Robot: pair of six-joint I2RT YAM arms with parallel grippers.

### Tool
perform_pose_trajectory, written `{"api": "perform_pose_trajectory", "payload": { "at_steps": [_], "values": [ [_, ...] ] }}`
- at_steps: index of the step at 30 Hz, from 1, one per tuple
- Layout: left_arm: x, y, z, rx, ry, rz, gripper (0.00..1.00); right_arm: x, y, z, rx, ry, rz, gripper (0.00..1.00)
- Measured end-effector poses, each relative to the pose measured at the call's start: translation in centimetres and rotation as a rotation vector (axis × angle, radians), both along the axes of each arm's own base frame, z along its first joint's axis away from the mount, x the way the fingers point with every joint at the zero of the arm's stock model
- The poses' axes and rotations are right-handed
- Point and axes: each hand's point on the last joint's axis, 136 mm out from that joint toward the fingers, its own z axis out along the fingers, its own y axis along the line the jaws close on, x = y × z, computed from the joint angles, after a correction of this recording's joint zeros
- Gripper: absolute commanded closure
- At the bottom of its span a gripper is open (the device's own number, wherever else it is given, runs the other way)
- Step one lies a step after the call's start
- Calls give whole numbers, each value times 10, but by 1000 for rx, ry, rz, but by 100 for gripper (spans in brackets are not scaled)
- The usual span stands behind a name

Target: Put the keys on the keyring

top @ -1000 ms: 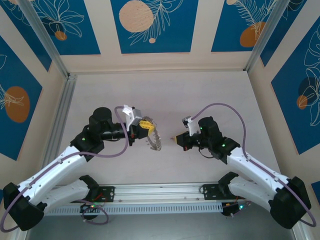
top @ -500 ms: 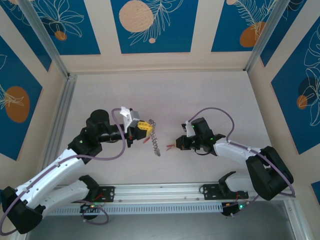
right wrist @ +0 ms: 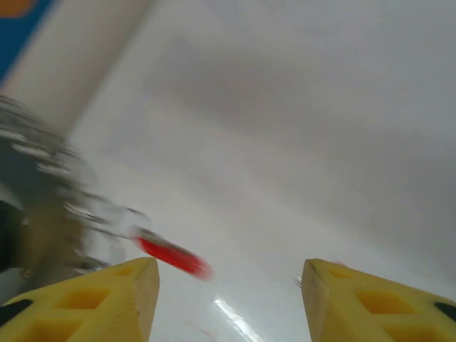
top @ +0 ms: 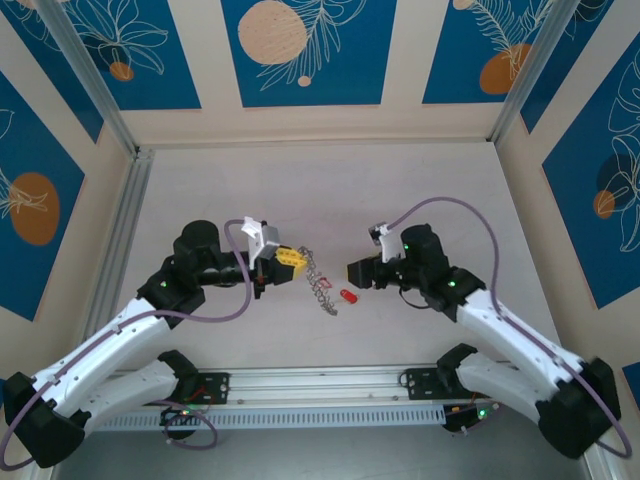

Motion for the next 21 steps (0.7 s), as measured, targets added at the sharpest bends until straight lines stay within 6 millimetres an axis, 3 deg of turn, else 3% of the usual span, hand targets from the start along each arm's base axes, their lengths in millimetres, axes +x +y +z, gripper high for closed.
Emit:
{"api": "perform_pose_trajectory", "payload": {
  "at_steps": [4, 7, 9, 15, 21],
  "values": [
    [-8, -1, 1, -7, 5, -46, 100, -40, 19, 83, 107, -236, 173, 43],
    [-14, -2, 3, -14, 4, -78, 100, -71, 33, 112, 163, -334, 309, 47],
    [-18, -3, 5, -23, -2, -103, 100, -79, 41, 112, 166, -344, 359, 51],
    [-32, -7, 10, -42, -11, -173, 100, -73, 57, 98, 150, -319, 406, 58],
    [-40, -10, 8, -42, -1, -221, 100, -86, 65, 113, 214, -364, 482, 61]
  ]
}}
